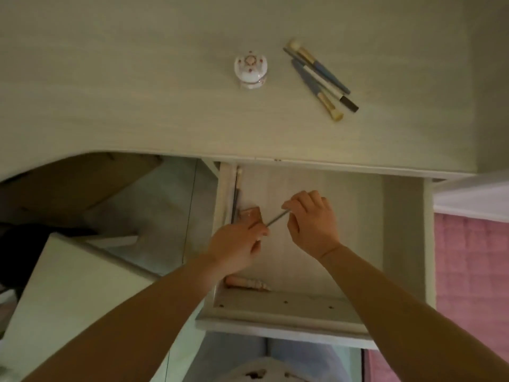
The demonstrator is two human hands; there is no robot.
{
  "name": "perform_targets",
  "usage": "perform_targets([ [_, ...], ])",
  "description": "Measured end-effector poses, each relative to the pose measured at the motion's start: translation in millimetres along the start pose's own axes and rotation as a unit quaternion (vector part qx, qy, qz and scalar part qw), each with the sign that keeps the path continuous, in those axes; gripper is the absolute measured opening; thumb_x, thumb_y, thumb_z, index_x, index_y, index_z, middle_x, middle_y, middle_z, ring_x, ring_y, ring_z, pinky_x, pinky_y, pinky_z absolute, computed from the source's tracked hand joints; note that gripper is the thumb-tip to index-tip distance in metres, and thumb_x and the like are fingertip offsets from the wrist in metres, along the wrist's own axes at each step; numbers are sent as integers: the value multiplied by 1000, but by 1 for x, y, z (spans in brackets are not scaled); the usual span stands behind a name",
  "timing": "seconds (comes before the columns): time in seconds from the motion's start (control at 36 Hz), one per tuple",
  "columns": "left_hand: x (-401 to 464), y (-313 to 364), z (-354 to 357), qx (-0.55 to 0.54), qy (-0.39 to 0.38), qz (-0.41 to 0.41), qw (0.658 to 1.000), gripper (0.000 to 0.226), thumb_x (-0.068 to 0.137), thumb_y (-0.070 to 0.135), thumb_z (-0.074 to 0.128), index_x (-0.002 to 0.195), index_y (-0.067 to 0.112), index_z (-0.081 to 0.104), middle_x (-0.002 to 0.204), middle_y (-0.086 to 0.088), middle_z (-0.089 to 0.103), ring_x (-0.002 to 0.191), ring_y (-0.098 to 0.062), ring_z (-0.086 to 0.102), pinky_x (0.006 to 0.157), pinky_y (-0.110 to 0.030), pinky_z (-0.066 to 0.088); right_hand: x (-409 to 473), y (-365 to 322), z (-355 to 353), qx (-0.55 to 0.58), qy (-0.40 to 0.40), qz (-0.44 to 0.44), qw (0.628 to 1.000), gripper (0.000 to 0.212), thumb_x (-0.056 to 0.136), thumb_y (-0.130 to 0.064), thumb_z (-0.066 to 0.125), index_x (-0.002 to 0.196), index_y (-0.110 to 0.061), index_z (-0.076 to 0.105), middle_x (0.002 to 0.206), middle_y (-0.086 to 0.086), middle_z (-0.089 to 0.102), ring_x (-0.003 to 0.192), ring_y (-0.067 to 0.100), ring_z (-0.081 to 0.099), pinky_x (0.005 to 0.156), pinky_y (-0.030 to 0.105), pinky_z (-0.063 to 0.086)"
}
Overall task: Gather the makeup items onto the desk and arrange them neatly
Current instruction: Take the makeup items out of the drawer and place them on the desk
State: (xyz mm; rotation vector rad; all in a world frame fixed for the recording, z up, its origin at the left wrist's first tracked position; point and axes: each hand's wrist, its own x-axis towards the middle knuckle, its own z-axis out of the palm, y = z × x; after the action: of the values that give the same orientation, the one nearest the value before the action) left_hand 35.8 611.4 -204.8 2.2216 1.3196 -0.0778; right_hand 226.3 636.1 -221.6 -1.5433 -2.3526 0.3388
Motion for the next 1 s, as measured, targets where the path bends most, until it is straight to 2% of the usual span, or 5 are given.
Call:
perform_targets([
  [0.25,-15,10,77,96,-259,-144,950,39,89,7,49,128,10,47,127,-8,45,110,-25,50,90,-35,44,-15,24,73,-59,-265,31,962,51,89,-15,45,139,-21,36,143,-1,34,130,21,29,104,33,25],
  [0.53,1,-2,107,151,-365,-154,906,26,94,14,50,119,8,54,122,-10,57,108,-28,57,91,-43,48,-27,33,97,-126,-163,21,978,19,61,2,72,79,2,65,79,18,63,74,33,61,65,36,51],
  [0.67,5,1,98,-34,-243,-268,932,36,96,25,44,127,6,42,123,-15,51,107,-30,54,89,-40,46,-30,37,100,-18,-202,85,976,22,86,7,44,104,8,56,104,27,56,91,38,55,74,44,49],
  [0.81,11,4,83,-196,124,-365,902,27,91,21,52,112,7,43,92,-8,57,70,-14,53,53,-22,37,-10,32,100,210,-216,300,905,16,97,-15,31,104,-12,46,102,10,58,78,20,53,66,30,41],
  [1.0,32,11,80,-246,225,-405,851,30,93,21,49,114,2,40,93,-11,56,73,-17,51,60,-27,39,13,12,103,192,-298,115,928,77,78,-33,66,142,-35,23,130,3,44,108,23,54,79,31,47],
])
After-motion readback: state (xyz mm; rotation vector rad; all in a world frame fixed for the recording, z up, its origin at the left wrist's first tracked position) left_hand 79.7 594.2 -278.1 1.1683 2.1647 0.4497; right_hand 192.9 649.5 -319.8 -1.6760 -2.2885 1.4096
